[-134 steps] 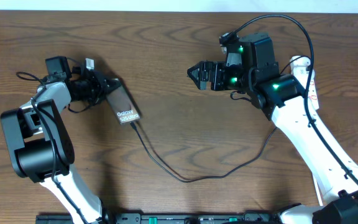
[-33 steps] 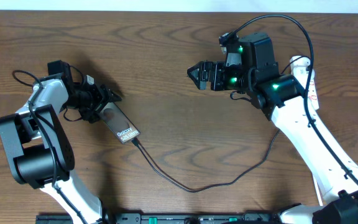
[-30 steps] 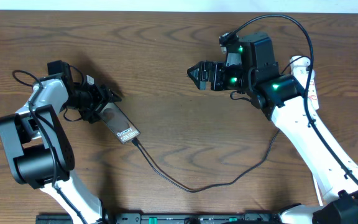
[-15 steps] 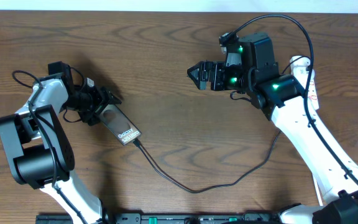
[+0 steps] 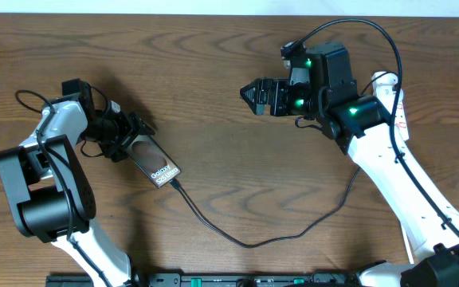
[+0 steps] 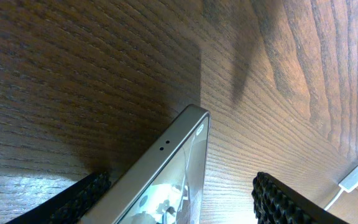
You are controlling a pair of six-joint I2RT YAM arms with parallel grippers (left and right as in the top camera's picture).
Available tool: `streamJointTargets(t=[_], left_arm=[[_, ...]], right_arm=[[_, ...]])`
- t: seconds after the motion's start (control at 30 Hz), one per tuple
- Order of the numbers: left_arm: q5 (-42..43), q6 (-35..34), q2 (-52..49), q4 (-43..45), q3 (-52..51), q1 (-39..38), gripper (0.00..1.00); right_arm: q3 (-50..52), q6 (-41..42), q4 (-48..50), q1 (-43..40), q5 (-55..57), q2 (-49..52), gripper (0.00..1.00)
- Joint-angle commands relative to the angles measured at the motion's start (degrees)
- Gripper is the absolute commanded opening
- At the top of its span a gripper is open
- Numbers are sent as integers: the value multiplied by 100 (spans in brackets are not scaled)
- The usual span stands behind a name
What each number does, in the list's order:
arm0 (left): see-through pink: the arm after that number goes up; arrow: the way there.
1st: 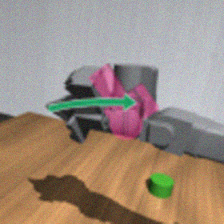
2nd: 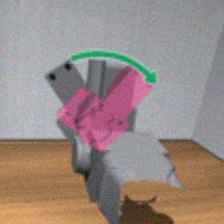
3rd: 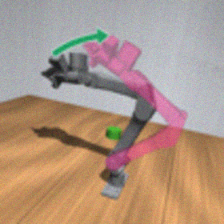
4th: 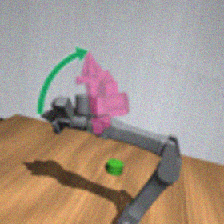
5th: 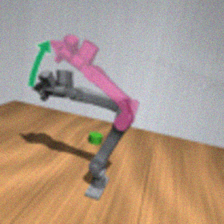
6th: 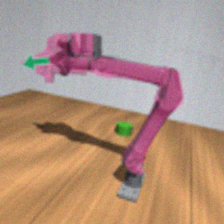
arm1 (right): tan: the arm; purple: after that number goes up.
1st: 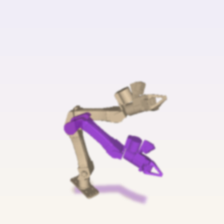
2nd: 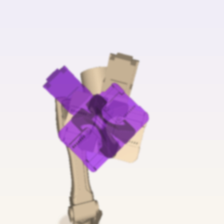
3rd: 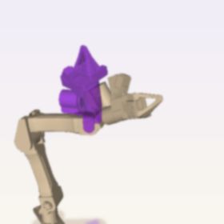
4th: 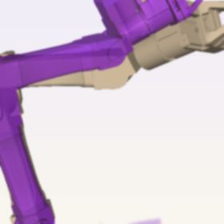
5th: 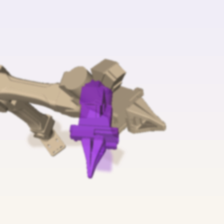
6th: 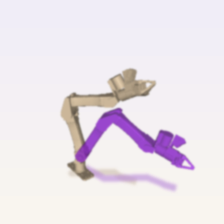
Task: Plug charger to phone and switch on socket
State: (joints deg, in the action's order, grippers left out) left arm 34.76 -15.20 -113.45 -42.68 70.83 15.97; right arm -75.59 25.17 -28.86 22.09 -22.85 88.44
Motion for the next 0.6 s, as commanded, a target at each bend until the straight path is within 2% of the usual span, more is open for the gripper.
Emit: streamJointTargets(t=[0.0,0.27,0.57], left_arm=[[-743,-7,-197,107,-122,35,76],[-741,-289,-197,660,-122,35,77],[-739,-289,-197,850,-122,35,76]], right_arm=[[-70,-61,11,42,44,-70,99],[-70,-61,9,42,46,-70,99],[-70,-61,-2,42,46,-70,99]])
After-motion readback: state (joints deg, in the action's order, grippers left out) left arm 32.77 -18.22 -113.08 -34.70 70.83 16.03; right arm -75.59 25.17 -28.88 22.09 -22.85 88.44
